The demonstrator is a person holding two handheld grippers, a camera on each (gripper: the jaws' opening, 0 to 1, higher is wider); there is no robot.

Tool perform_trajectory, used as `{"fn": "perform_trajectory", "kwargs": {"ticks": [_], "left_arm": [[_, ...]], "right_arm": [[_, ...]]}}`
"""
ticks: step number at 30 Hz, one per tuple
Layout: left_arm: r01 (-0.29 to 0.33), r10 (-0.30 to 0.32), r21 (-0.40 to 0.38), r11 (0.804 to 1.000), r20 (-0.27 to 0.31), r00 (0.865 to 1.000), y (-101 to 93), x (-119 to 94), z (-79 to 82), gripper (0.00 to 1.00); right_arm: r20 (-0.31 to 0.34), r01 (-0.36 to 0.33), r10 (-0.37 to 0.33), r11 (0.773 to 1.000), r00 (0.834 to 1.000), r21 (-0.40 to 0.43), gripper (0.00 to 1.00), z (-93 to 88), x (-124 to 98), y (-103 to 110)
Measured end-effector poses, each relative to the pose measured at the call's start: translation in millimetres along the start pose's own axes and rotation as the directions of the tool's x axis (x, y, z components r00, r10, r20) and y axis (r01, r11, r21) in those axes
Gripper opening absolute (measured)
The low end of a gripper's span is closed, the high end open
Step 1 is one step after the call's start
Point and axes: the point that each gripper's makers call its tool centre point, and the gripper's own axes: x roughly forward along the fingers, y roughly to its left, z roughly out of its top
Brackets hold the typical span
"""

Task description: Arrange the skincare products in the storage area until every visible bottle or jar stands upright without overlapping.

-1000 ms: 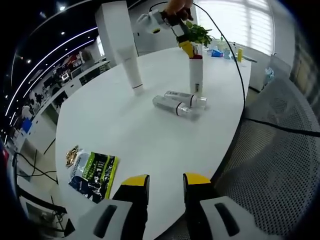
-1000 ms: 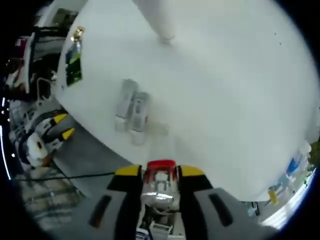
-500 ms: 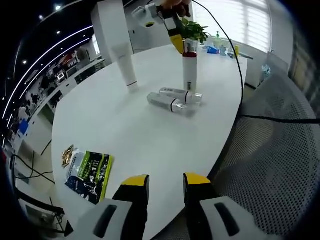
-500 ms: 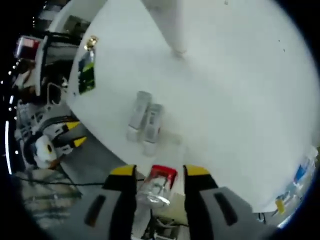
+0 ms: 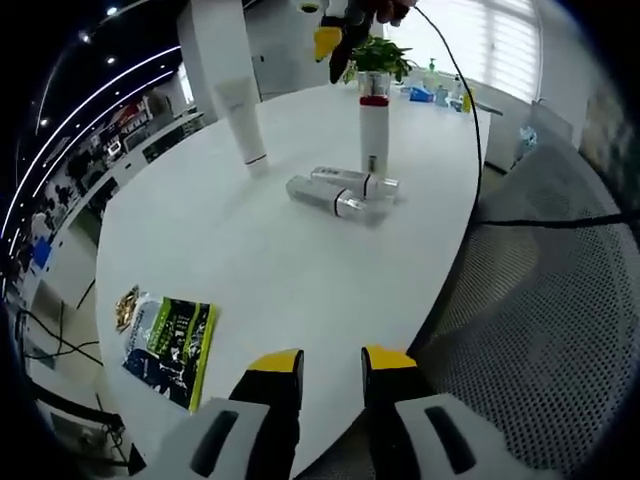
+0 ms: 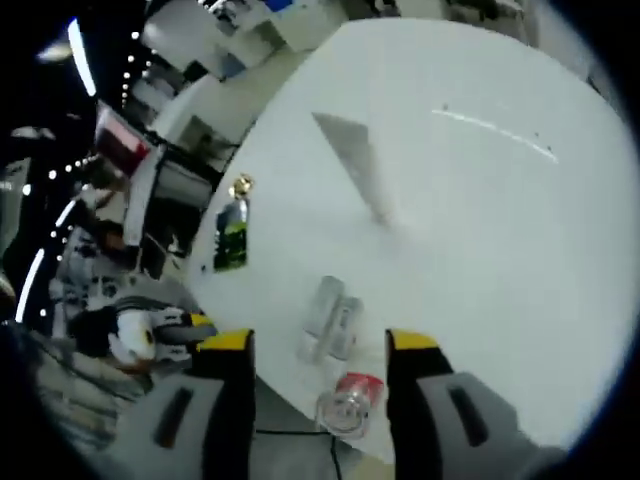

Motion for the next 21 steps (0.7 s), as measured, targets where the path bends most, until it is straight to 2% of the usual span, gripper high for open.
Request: {"fn": "perform_trajectory", "kwargs": {"ticks": [1, 3, 5, 7, 8, 10, 13, 14, 15, 17, 19, 21], "left_arm": [[-0.005, 0.005, 0.003, 1.0, -0.009, 1.0, 1.1, -1, -1.2, 0.23], [-0.013, 0.013, -0.001, 1.0, -0.007, 1.0, 3.3, -1, -0.9, 0.24], [-0.007, 0.007, -0.019, 1.0, -0.013, 1.0, 2.4, 0, -1.5, 0.24], [-0.002, 0.001, -0.023, 1.0, -0.022, 1.0, -0.3, 2, -2.1, 0.24], [0.004, -0.004, -0.018, 1.0, -0.026, 1.0, -1.7, 2, -3.0, 0.24], [-0.003, 0.003, -0.011, 1.0, -0.036, 0.999, -0.5, 2, -4.3, 0.24], [-0.007, 0.005, -0.034, 0.999, -0.043, 0.999, 0.9, 3, -6.1, 0.25], [-0.011, 0.01, -0.033, 0.999, -0.049, 0.999, 1.7, 3, -7.0, 0.25], [-0.017, 0.015, -0.036, 0.999, -0.05, 0.999, 2.2, 3, -7.0, 0.25], [-0.018, 0.016, -0.037, 0.999, -0.049, 0.999, 2.5, 3, -6.6, 0.25], [-0.014, 0.012, -0.035, 0.999, -0.058, 0.998, 1.2, 4, -8.0, 0.25], [-0.012, 0.01, -0.026, 1.0, -0.078, 0.997, 0.1, 5, -10.0, 0.25]], "right_arm": [[0.075, -0.003, 0.007, 0.999, 0.997, -0.049, 0.5, 9.5, -9, 8], [0.169, 0.011, 0.008, 0.994, 0.986, -0.109, 0.5, 18.5, -26, 21], [0.277, 0.032, 0.031, 0.975, 0.96, -0.22, 0.49, 25.7, -46, 39], [0.34, 0.04, 0.069, 0.952, 0.938, -0.302, 0.49, 22.3, -62, 53], [0.354, 0.057, 0.062, 0.947, 0.933, -0.317, 0.5, 18.8, -66, 53], [0.401, 0.108, 0.056, 0.92, 0.914, -0.376, 0.53, 13.5, -75, 52], [0.457, 0.158, 0.036, 0.912, 0.888, -0.379, 0.53, -4.3, -82, 45], [0.507, 0.195, 0.024, 0.907, 0.862, -0.374, 0.54, -8.0, -84, 40], [0.517, 0.189, 0.025, 0.915, 0.855, -0.356, 0.55, -18.0, -82, 37], [0.561, 0.196, 0.024, 0.924, 0.828, -0.329, 0.59, -25.3, -82, 32], [0.588, 0.191, 0.036, 0.928, 0.808, -0.32, 0.65, -37.5, -80, 28], [0.582, 0.2, 0.024, 0.927, 0.813, -0.317, 0.66, -51.7, -75, 18]]}}
